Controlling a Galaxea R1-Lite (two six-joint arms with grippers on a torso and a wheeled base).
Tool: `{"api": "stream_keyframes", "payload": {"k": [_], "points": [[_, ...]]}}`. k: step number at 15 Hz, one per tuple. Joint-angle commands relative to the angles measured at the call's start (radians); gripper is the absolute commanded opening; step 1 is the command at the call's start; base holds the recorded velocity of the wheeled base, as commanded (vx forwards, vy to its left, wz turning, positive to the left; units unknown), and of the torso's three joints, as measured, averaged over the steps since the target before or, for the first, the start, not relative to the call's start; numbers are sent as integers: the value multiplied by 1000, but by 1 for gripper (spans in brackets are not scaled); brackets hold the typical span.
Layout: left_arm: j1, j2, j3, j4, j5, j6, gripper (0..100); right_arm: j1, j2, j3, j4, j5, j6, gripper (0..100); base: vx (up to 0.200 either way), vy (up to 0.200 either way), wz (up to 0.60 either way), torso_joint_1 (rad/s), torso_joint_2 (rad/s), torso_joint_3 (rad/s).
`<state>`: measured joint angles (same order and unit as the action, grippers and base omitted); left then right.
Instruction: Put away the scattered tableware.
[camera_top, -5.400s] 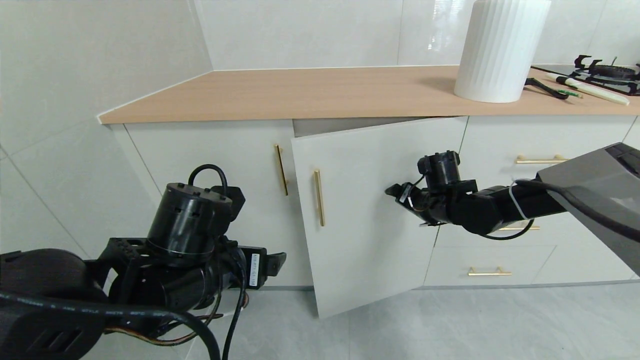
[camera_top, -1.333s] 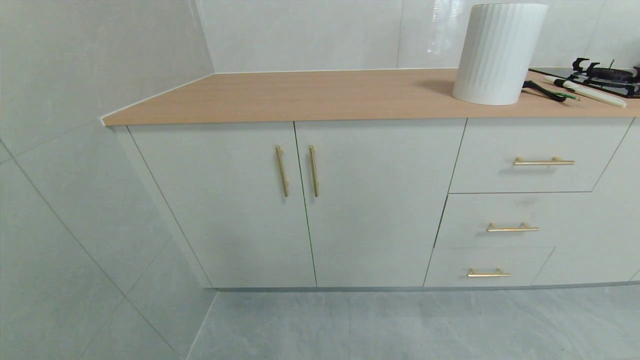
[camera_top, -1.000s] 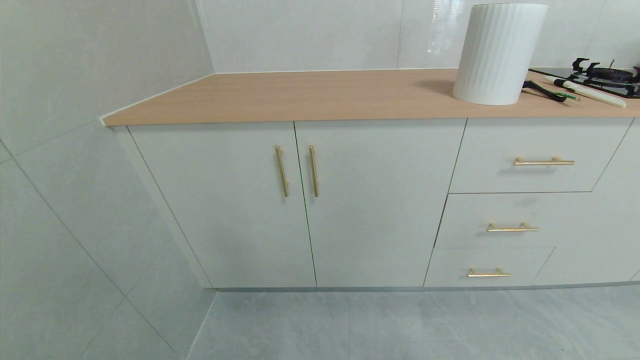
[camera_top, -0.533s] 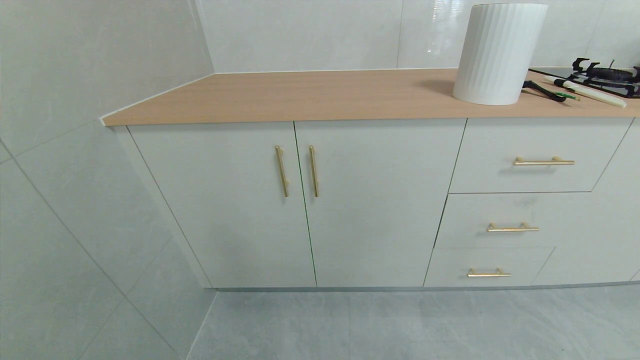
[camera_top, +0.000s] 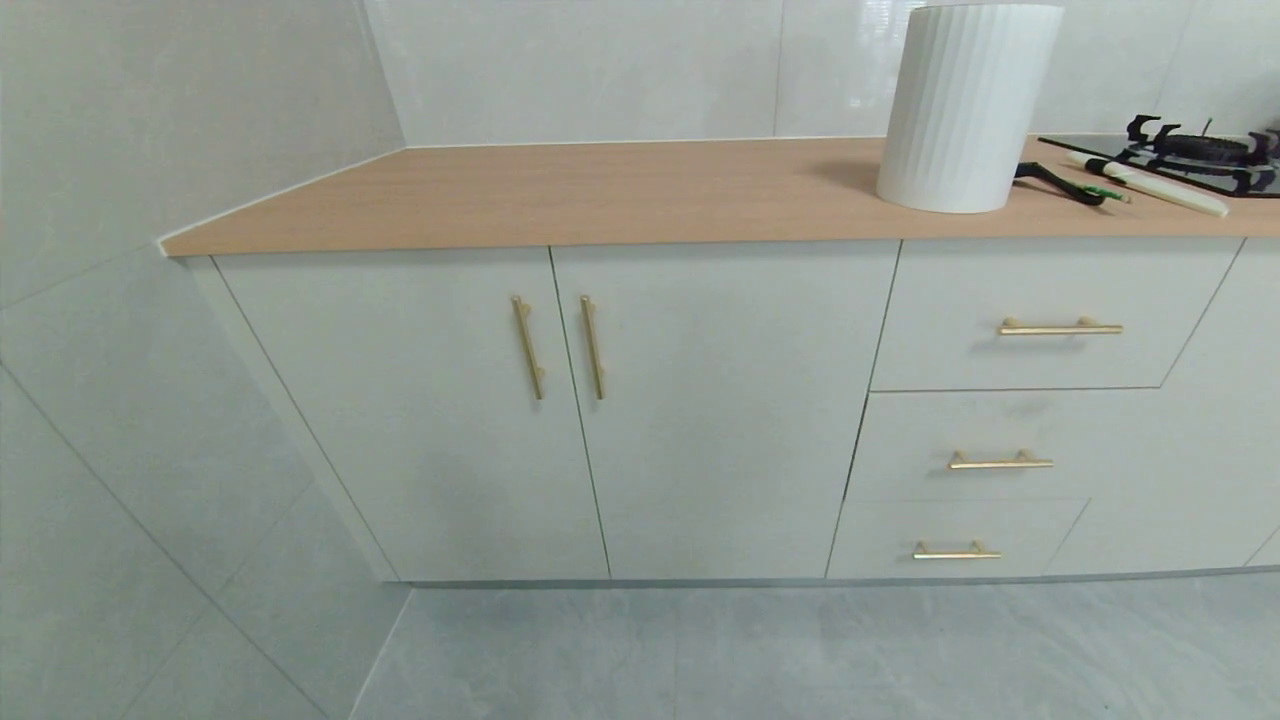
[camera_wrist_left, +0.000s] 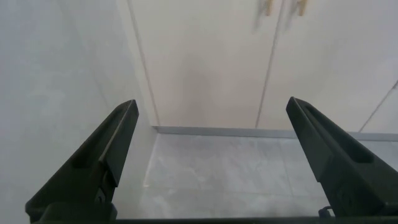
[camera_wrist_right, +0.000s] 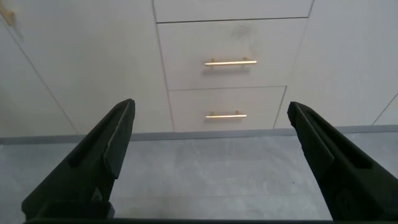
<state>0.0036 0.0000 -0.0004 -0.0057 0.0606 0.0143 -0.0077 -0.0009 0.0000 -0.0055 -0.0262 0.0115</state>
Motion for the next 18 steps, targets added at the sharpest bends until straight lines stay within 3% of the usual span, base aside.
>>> {"api": "stream_keyframes", "payload": {"k": [1,7,13,18], "points": [[1,2,0,0,1,1,100,0,2,0,1,0,-1,100,0,-200,0,7,-2,2],[1,2,0,0,1,0,100,0,2,0,-1,-1,-1,100,0,-200,0,2,-1,6],[-1,2,0,0,1,-7,100,0,2,0,-1,-1,-1,100,0,0,0,0,0,0],[-1,2,0,0,1,-7,100,0,1,0,-1,0,-1,100,200,0,0,0,3,5]]}}
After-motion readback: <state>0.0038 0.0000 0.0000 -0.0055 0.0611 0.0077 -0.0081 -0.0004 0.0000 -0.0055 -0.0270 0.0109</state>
